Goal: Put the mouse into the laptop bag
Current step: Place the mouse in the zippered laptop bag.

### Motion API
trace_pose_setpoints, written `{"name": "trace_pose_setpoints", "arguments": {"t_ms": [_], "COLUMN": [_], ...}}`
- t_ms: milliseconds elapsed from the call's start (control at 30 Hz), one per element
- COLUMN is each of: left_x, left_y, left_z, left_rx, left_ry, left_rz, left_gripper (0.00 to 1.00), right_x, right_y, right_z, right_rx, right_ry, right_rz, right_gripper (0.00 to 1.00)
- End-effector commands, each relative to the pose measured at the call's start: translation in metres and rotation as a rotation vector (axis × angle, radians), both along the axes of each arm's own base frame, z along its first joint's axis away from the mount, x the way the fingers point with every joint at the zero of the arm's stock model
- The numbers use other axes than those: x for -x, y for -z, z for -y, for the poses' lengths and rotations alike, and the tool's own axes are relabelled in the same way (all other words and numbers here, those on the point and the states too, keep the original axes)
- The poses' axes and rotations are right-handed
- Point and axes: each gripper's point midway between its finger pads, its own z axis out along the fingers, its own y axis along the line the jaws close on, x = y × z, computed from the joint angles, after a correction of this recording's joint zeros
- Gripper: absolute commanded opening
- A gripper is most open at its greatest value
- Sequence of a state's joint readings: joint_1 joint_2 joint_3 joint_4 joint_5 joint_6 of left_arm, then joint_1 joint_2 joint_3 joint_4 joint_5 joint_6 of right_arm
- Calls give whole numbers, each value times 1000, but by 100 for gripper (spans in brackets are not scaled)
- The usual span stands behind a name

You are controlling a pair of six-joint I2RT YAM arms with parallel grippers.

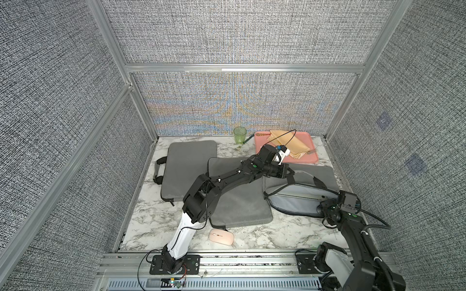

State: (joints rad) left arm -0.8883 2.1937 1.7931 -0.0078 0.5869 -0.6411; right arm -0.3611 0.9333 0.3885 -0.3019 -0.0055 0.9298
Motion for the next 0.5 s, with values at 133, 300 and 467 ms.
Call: {"name": "trace_pose_setpoints", "arguments": {"t_ms": [133, 300, 467], "left_x": [-5, -3, -2], "left_y": [-18, -18, -22], "left_z": [10, 14, 13], "left_rx": [65, 73, 79], "left_ry": [-1, 13, 7], "left_rz": [34, 27, 36], "left_gripper": [0, 0, 59], "right_x": [-27, -31, -18], "right_y": [-24, -26, -15], "right_z": [11, 7, 5], "right_rx": [-23, -47, -49], "right_ry": [81, 82, 81], "right_rz": [135, 190, 131], "right_gripper": [22, 52, 72]}}
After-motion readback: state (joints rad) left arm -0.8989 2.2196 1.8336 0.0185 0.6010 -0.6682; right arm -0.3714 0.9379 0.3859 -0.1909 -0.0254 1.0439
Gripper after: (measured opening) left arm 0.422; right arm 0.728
